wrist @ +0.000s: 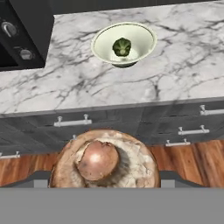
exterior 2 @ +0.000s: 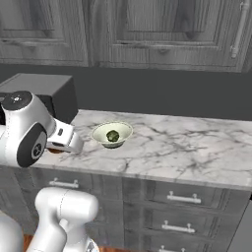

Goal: Take the mushroom, broccoli, and mushroom from the freezer and place them in the bowl on the counter.

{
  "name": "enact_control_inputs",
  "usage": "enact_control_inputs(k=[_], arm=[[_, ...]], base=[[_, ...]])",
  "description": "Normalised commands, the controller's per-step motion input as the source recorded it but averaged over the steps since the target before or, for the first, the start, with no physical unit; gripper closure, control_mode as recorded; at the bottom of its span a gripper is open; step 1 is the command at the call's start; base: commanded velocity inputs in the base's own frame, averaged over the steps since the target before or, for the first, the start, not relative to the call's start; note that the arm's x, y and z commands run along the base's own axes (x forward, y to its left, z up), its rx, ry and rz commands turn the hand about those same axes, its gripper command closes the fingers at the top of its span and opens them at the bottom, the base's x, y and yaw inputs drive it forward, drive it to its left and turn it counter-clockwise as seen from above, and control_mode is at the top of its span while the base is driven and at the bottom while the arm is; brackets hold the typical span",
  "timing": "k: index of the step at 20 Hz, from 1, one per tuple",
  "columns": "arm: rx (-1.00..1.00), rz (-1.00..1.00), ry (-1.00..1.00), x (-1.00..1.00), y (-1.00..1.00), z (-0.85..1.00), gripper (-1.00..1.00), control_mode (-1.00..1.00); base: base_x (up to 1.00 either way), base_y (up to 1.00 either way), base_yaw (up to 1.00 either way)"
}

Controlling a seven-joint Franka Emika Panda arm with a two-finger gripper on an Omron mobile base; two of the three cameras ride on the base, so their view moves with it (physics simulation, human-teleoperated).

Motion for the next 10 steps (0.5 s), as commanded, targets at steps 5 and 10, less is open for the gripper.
enact_control_inputs(k=[5,10], arm=[[0.00,0.00,0.00,0.00,0.00,0.00,1.00,1.00],[0.00,0.00,0.00,0.00,0.00,0.00,1.00,1.00]], base=[[0.72,-0.23,0.00],[0.65,-0.33,0.00]])
